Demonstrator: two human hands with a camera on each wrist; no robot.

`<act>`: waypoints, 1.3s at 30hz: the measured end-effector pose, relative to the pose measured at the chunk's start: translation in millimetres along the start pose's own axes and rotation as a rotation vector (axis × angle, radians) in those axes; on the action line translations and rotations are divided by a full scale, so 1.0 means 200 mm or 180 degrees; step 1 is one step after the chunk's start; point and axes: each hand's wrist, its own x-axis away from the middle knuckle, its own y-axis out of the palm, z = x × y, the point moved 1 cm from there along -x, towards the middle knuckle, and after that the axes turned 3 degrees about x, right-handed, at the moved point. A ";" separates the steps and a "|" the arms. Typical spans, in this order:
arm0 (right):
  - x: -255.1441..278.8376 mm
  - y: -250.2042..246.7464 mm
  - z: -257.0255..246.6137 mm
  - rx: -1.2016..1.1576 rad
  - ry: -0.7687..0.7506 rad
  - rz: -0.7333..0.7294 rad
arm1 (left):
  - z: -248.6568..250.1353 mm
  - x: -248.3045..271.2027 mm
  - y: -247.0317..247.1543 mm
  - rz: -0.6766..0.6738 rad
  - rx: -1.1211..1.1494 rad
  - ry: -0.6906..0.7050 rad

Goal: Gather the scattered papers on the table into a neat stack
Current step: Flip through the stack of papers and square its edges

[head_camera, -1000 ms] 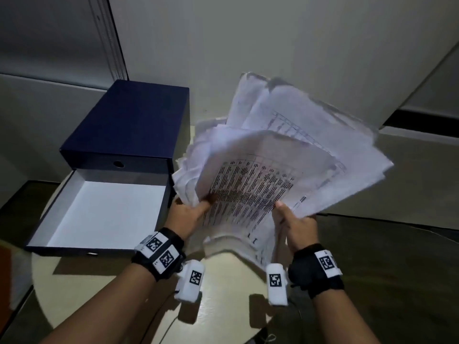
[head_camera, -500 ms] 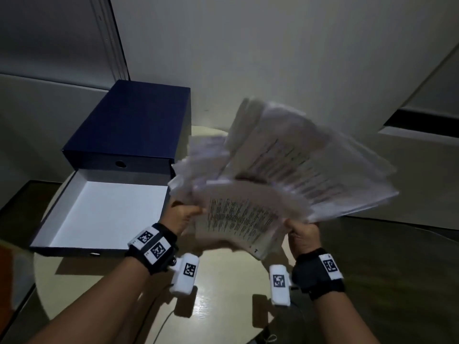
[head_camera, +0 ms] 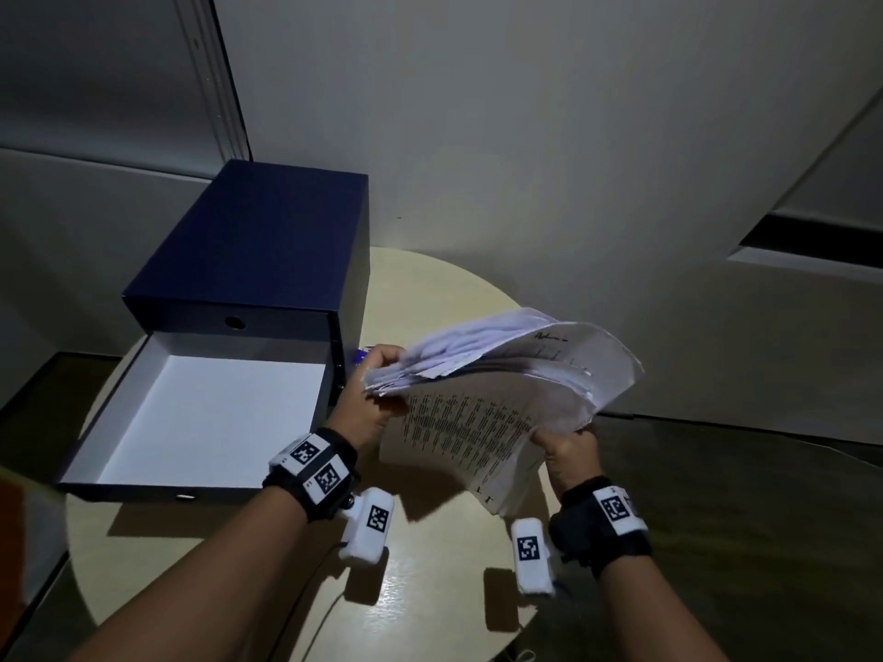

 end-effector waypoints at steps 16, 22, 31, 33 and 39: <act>0.02 0.01 -0.02 -0.0602 -0.0418 -0.0093 | 0.01 0.02 -0.05 0.0502 0.0128 0.0190; 0.01 0.07 -0.05 0.0274 -0.0210 -0.0041 | 0.06 0.01 0.03 0.0202 -0.0330 0.0224; 0.05 0.02 -0.02 -0.0017 0.0025 -0.0167 | 0.02 0.08 0.03 0.0532 0.0321 0.0086; 0.04 0.00 -0.02 -0.0178 0.0000 -0.0053 | 0.01 0.06 0.02 0.0519 0.0185 0.0089; 0.05 0.02 -0.01 -0.0039 0.0031 0.0026 | 0.00 0.02 0.02 0.0449 -0.0116 0.0092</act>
